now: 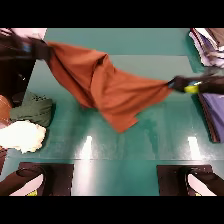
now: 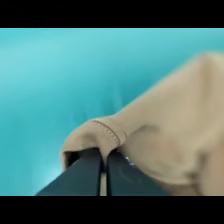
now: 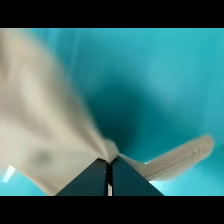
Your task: Fold the shirts.
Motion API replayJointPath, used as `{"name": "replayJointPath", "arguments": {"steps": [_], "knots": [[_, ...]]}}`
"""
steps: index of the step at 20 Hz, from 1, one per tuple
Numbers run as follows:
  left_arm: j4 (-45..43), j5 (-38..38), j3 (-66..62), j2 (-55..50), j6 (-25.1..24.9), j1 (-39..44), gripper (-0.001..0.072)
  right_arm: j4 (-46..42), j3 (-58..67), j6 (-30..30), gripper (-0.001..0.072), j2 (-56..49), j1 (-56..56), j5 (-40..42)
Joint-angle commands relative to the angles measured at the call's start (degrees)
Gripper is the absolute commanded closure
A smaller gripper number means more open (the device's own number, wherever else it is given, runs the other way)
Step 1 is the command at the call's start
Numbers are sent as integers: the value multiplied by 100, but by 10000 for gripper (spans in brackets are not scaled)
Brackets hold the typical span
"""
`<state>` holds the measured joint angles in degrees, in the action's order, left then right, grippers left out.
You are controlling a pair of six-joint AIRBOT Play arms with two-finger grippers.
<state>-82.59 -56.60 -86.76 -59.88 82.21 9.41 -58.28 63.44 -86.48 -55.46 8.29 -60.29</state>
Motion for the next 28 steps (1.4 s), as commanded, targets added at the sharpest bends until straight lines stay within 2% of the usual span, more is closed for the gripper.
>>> {"name": "replayJointPath", "arguments": {"steps": [1, 5, 8, 11, 13, 16, 19, 22, 25, 28], "knots": [[-37, 2, -546, 981, 11, -4, 681, -492, 1163, 122, 697, 890, -859, -542], [446, -66, -1034, 1775, 28, -4, 681, -490, 2170, 302, 697, 1491, -1447, -817], [826, -315, -1366, 2103, 28, -4, 681, -490, 2970, 424, 697, 1539, -1923, -1228], [984, -946, -1998, 2114, 39, -4, 681, -490, 4024, 531, 697, 1198, -2393, -1781], [1049, -1084, -2299, 2114, 98, -4, 682, -479, 4850, 560, 697, 785, -2610, -2111], [986, -1589, -2249, 1952, 98, -4, 682, -417, 5823, 553, 698, 57, -2634, -2452], [911, -2352, -1493, 1351, 140, -4, 681, -289, 5587, 448, 698, -612, -2205, -2634], [935, -2402, -20, 439, 136, -4, 681, -896, 4513, 446, 698, -1410, -1211, -2723], [929, -1801, 1340, -695, -35, -4, 681, -1899, 3847, 452, 697, -2579, -382, -2632], [706, -726, 1670, -1823, -232, -4, 680, -2111, 3768, 452, 698, -3571, -59, -1941]]}}
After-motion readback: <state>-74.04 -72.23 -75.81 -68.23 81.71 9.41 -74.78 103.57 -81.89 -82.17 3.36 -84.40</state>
